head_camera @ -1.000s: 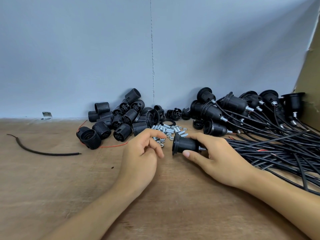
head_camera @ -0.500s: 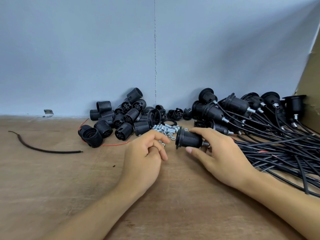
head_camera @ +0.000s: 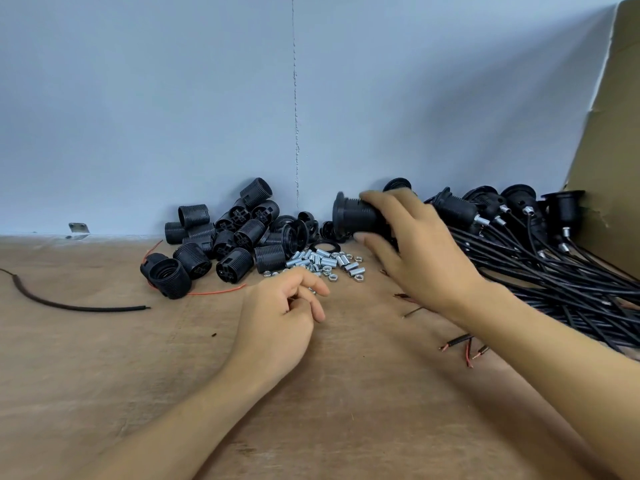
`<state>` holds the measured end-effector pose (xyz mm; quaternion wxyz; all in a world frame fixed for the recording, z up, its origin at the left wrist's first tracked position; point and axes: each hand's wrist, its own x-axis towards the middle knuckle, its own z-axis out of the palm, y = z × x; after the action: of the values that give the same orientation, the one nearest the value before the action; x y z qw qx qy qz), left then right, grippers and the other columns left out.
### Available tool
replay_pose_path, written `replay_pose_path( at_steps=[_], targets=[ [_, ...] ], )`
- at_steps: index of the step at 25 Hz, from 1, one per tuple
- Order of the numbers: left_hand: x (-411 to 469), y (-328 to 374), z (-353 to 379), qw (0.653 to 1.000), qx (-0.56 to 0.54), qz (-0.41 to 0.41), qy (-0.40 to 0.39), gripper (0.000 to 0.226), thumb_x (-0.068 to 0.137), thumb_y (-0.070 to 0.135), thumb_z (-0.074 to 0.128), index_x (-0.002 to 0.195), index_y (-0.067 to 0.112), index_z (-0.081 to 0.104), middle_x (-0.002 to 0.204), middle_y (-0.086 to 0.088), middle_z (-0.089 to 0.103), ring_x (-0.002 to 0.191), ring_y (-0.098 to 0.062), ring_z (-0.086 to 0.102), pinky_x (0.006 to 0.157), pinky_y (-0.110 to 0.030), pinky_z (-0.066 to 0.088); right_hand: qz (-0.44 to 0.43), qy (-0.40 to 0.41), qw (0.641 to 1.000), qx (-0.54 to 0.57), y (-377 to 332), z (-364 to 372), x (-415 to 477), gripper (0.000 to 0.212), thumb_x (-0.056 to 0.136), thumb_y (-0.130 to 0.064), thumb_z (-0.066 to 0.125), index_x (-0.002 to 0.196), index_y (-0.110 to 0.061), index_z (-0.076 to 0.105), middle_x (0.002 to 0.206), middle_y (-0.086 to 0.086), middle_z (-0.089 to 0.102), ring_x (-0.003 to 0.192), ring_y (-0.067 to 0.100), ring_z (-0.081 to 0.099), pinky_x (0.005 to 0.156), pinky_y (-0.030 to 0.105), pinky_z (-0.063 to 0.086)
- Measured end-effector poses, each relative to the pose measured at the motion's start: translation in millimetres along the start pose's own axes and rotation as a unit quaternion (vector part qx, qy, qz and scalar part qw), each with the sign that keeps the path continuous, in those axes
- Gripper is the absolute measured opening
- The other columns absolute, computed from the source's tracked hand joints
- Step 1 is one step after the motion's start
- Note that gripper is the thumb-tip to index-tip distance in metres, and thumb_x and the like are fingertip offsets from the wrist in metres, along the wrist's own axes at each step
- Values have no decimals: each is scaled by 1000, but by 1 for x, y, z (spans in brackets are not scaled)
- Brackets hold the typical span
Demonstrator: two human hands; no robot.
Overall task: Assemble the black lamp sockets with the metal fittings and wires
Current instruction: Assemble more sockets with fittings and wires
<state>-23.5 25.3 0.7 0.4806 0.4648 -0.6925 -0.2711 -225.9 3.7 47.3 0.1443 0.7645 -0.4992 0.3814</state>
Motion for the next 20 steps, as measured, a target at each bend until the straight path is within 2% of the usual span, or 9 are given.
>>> replay_pose_path(
  at_steps=[3,6,8,10,13,17,20],
  targets=[
    [0,0,0,1000,15,-4,-7,50,85,-15,46,78,28,72,62,12,70,40,-2,46,47,-6,36,54,19,998,-21,28,-4,23,47,97,-23,63,140,-9,50,127,14,54,113,34,51,101,48,41],
    [3,-2,1,1000,24,-10,-14,50,86,-13,47,78,30,71,62,13,71,46,-8,52,49,-8,38,140,68,986,-63,62,-6,36,48,98,-22,59,143,-8,46,133,17,50,123,37,44,103,47,34],
    [4,-3,1,999,25,-12,-16,50,86,-13,47,77,29,71,62,12,71,51,-12,56,51,-9,39,208,67,969,-118,78,-4,39,50,101,-24,53,147,-10,41,141,16,47,129,36,39,105,48,28],
    [4,-3,2,999,22,-15,-20,49,86,-13,47,77,28,72,63,11,71,47,-7,51,49,-9,38,243,52,957,-148,84,1,40,51,102,-28,48,149,-11,37,145,15,45,133,36,37,107,47,24],
    [5,-2,3,999,20,-20,-31,48,86,-13,47,78,27,72,64,11,72,43,-4,46,46,-9,36,218,47,957,-187,78,7,38,54,102,-32,46,150,-10,35,151,15,41,138,34,34,110,47,21],
    [5,-3,4,999,23,-21,-42,50,83,-14,47,76,28,71,64,12,72,45,-3,49,47,-9,38,180,24,954,-240,69,14,37,59,103,-34,43,153,-6,28,162,20,20,147,35,22,115,50,19],
    [5,-4,4,998,26,-22,-44,50,83,-14,47,76,29,71,64,11,72,48,-5,52,51,-7,39,212,-17,952,-221,71,15,43,64,103,-40,41,154,-5,24,161,18,23,147,35,22,115,50,23]
  ],
)
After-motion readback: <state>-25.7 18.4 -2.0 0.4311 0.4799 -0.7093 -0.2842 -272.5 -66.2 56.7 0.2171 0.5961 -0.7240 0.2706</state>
